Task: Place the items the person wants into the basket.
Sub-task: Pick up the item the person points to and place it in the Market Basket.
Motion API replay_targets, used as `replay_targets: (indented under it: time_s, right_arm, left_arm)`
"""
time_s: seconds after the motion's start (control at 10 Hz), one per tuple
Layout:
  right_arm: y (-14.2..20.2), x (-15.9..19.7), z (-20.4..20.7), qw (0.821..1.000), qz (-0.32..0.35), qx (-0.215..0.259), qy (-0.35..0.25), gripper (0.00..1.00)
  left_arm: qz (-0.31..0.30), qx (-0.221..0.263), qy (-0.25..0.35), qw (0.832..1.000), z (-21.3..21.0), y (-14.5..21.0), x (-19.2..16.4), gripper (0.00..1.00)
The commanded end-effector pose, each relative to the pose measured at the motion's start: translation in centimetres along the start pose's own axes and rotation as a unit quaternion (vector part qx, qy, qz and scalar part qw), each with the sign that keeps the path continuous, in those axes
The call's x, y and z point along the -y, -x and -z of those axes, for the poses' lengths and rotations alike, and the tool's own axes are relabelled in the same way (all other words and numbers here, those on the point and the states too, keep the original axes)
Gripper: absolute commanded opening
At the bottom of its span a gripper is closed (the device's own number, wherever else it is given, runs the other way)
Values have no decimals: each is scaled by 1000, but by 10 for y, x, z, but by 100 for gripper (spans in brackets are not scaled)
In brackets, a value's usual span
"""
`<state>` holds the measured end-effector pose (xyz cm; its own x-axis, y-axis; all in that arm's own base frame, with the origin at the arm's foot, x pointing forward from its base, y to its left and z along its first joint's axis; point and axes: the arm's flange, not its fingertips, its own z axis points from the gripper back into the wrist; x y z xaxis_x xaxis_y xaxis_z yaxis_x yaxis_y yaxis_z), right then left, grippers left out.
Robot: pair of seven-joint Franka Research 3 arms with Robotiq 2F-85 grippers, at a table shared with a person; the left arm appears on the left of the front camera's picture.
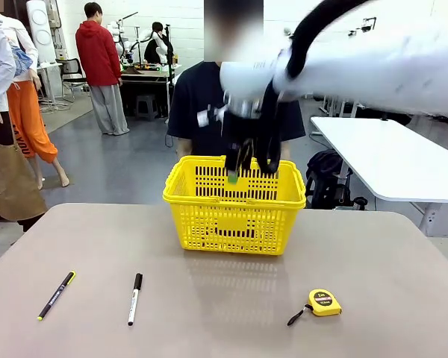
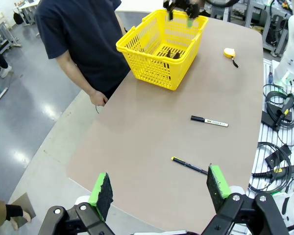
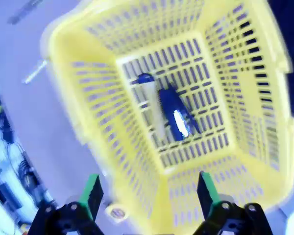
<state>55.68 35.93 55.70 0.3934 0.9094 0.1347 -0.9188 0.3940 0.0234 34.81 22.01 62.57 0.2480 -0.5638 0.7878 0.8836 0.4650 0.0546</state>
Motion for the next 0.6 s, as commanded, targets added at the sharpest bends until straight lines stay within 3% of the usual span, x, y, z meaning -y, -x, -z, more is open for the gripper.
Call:
replay_targets:
  time_s: [0.0, 0.2, 0.5]
  right_arm:
    - [132, -56, -115, 998, 12, 56, -16, 100]
    - [263, -70, -178, 993, 72, 91, 12, 100]
    - [431, -50, -189, 981, 125, 145, 28, 100]
  left_arm:
    - [11, 10, 0, 1000, -1, 1, 0, 100]
    - [11, 10, 0, 1000, -1, 1, 0, 100]
    - [11, 10, 0, 1000, -1, 1, 0, 100]
